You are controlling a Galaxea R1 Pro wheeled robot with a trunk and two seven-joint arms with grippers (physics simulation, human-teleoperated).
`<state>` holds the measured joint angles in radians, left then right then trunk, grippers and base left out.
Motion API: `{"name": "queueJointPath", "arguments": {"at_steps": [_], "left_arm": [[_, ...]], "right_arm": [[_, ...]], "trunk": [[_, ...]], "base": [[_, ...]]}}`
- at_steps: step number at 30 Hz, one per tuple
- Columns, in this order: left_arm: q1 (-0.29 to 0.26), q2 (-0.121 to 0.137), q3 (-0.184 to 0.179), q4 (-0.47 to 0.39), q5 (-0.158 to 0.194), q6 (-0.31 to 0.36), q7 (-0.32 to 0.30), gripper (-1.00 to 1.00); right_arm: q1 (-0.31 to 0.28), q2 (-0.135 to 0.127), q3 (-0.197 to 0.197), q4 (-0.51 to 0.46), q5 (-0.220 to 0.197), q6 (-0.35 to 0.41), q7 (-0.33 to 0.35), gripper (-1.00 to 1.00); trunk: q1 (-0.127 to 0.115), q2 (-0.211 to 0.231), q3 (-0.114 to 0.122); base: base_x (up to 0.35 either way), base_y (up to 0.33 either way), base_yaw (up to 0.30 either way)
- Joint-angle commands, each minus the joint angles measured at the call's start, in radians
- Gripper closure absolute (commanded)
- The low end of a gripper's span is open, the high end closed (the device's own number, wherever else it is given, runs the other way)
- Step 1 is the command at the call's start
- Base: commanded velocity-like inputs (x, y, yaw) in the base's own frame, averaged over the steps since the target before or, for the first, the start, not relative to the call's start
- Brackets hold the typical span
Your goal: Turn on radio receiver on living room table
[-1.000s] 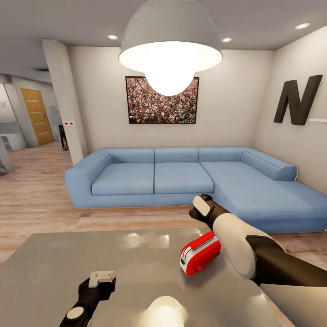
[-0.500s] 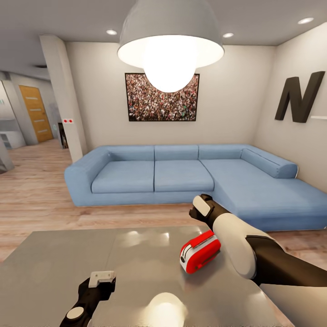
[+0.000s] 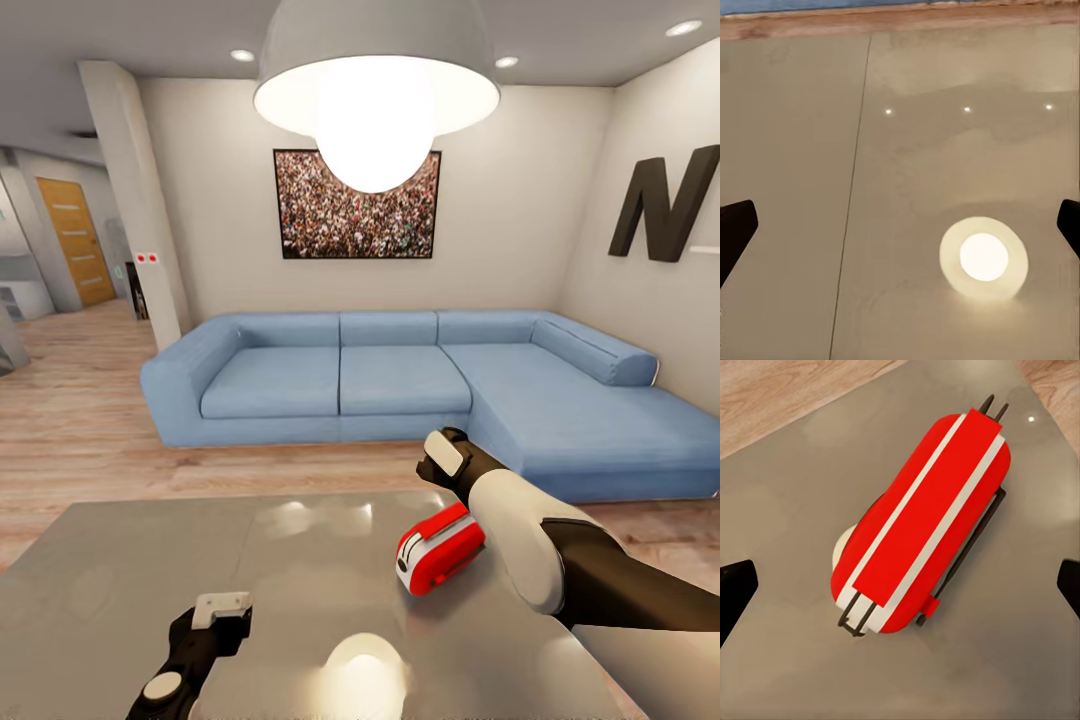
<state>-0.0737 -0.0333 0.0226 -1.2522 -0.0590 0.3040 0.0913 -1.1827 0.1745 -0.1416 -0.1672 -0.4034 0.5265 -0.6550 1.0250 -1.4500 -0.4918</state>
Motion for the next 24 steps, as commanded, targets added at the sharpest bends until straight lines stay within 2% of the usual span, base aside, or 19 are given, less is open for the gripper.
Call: {"name": "queueJointPath", "arguments": {"at_steps": [1, 6, 13, 17, 24], "left_arm": [[0.000, 0.000, 0.000, -0.007, 0.000, 0.000, 0.000, -1.00], [0.000, -0.001, 0.001, -0.114, 0.001, 0.005, -0.001, -1.00], [0.000, 0.000, 0.003, -0.127, 0.000, 0.005, 0.001, -1.00], [0.000, -0.003, 0.024, -0.131, 0.002, 0.004, 0.001, -1.00], [0.000, -0.003, 0.028, -0.133, 0.002, 0.004, 0.001, -1.00]], "right_arm": [[0.000, 0.000, 0.000, 0.000, 0.000, 0.000, 0.000, -1.00], [0.000, 0.000, 0.000, 0.000, 0.000, 0.001, 0.000, -1.00], [0.000, 0.000, 0.000, 0.000, 0.000, 0.001, 0.000, -1.00], [0.000, 0.000, 0.000, 0.000, 0.000, 0.001, 0.000, -1.00], [0.000, 0.000, 0.000, 0.000, 0.000, 0.001, 0.000, -1.00]], "trunk": [[0.000, 0.000, -0.002], [0.000, 0.000, -0.010], [0.000, 0.000, -0.021], [0.000, 0.000, -0.027], [0.000, 0.000, -0.039]], "base": [[0.000, 0.000, 0.000], [0.000, 0.000, 0.000], [0.000, 0.000, 0.000], [0.000, 0.000, 0.000], [0.000, 0.000, 0.000]]}}
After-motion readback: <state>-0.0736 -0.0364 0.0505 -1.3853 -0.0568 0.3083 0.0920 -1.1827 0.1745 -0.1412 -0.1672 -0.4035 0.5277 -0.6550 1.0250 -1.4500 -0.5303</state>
